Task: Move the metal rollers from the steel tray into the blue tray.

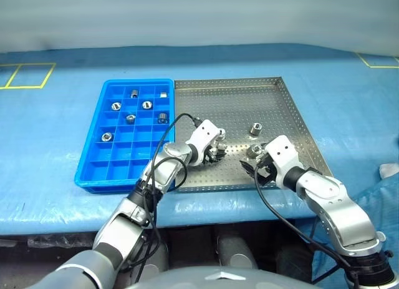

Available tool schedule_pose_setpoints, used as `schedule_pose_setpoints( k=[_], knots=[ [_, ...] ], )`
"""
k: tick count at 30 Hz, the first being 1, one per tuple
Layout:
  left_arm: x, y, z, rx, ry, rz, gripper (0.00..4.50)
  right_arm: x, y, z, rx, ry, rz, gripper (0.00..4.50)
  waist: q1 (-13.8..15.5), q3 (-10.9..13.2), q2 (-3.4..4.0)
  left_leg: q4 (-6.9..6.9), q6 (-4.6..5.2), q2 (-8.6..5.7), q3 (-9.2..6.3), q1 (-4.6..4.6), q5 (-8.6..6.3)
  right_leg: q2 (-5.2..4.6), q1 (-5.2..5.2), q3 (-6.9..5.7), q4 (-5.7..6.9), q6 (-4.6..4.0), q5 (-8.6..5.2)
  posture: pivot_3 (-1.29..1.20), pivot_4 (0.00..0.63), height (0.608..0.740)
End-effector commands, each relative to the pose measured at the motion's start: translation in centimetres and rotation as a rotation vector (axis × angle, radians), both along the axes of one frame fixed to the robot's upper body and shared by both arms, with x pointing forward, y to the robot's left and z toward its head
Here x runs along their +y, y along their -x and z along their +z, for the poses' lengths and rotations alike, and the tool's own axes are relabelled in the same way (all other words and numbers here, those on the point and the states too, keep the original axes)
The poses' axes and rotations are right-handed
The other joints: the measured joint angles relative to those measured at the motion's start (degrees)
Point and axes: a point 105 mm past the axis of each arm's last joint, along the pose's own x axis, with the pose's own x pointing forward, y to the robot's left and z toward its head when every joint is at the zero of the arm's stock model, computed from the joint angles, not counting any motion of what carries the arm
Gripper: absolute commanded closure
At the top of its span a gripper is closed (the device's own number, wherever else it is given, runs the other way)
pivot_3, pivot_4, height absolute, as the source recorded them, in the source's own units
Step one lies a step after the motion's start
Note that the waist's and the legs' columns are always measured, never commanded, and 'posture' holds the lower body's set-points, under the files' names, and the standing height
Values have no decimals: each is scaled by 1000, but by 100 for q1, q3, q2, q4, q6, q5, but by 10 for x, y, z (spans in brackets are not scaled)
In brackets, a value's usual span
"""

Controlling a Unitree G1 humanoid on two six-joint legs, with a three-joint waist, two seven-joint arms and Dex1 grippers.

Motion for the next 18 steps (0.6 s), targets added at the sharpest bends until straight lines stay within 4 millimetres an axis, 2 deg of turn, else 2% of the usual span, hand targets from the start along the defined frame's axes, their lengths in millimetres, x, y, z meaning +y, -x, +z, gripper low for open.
schedule_pose_setpoints(
  k=[1, 3, 8, 14, 18],
  knots=[
    [-4, 1, 2, 4, 34, -2, 2266, 3, 0, 10, -45, -3, 11, 0, 4, 0, 0, 0, 0, 0, 0, -1, 0, 0, 0, 0, -1, 0, 0, -158, 150, 740],
    [-5, 4, 7, 1, 54, -19, 2931, 4, 0, 9, -42, -5, 15, 0, 4, 0, 0, 0, 0, -1, 0, -2, 0, 0, 0, 0, -1, 0, 0, -153, 150, 740],
    [-1, 4, 22, -38, 99, -33, 2931, 6, -1, 8, -33, -9, 35, 0, 0, 0, 0, 0, 0, 0, 0, -2, 0, 0, -1, 0, -1, 0, 0, -137, 150, 740],
    [5, 4, 29, -53, 130, -31, 2931, 9, -3, 8, -30, -6, 48, 0, 15, 0, 0, 0, 0, 0, 0, -2, 0, 0, -1, 0, -1, 0, 0, -126, 150, 740],
    [8, 1, 32, -57, 143, -3, 1720, 11, -3, 8, -29, -6, 58, 0, 40, 0, 0, 0, 0, 0, 0, -4, 0, 0, -3, 0, -1, 0, 0, -121, 150, 740]
  ],
)
